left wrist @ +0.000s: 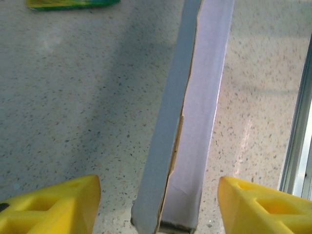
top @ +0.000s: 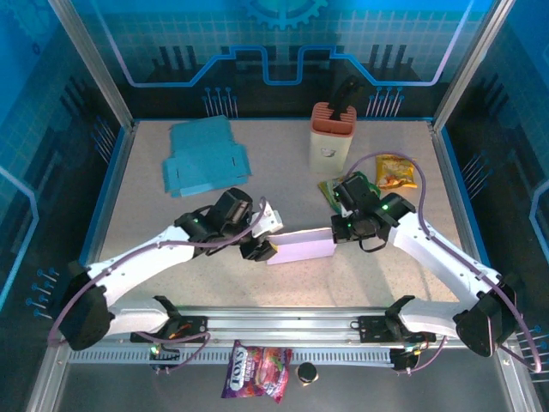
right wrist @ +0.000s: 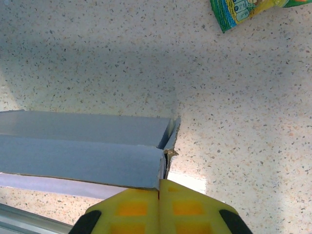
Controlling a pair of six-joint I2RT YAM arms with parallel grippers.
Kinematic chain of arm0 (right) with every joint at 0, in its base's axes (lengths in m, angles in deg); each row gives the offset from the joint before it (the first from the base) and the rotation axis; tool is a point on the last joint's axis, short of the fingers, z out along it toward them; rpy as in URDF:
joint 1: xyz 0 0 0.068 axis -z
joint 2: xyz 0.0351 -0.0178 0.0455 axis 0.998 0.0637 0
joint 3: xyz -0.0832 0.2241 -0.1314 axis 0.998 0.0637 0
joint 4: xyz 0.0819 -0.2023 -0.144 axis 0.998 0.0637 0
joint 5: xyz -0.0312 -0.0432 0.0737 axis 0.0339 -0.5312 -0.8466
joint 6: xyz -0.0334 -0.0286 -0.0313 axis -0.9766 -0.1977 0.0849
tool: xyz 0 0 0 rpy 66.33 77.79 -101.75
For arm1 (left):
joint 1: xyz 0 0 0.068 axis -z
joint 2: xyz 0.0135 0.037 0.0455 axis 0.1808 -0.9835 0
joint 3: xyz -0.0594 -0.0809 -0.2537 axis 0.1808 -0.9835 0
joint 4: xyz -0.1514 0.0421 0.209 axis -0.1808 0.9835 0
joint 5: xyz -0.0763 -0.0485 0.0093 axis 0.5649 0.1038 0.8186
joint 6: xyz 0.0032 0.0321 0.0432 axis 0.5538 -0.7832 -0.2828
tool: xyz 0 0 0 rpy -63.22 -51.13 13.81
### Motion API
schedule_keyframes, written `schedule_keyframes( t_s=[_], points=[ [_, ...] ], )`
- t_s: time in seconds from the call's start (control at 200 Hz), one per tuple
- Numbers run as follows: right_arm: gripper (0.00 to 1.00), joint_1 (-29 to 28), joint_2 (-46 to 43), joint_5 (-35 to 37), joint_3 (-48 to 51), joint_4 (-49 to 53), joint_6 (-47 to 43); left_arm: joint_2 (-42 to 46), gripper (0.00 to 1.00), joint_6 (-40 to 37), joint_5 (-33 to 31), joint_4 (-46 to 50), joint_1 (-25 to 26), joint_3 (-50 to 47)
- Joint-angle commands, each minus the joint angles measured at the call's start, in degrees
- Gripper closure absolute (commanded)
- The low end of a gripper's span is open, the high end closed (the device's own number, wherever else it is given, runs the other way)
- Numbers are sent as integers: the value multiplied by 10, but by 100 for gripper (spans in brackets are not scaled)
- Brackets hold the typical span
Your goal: Fold the paper box
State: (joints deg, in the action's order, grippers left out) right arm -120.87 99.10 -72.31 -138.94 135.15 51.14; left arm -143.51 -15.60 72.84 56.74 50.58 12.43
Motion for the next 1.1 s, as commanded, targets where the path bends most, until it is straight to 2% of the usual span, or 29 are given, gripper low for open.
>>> schedule_keyframes(
  t_s=[0.0, 0.105, 0.17, 0.295, 0.39, 0.47, 0.55, 0.83, 1.096],
  points=[
    [100, -17, 11, 20, -12, 25, 32, 43, 32, 80, -32, -31, -7, -17],
    [100, -27, 15, 29, -15, 27, 46, 84, 32, 145, -62, -21, -10, -15],
    [100, -32, 19, 33, -19, 30, 53, 108, 37, 190, -68, -1, -14, -8],
    [100, -39, 25, 35, -23, 31, 63, 114, 60, 286, -84, 97, -24, 31],
    [100, -41, 27, 36, -26, 33, 70, 81, 70, 331, -57, 195, -29, 87],
    [100, -42, 29, 35, -27, 33, 72, 59, 70, 330, -6, 237, -27, 109],
    [100, -42, 29, 34, -28, 35, 72, 50, 70, 322, 4, 255, -21, 120],
    [100, -42, 27, 29, -27, 37, 74, -10, 69, 275, -7, 273, -2, 154],
    [100, -42, 27, 29, -26, 38, 74, -45, 70, 267, -28, 258, 8, 164]
  ],
)
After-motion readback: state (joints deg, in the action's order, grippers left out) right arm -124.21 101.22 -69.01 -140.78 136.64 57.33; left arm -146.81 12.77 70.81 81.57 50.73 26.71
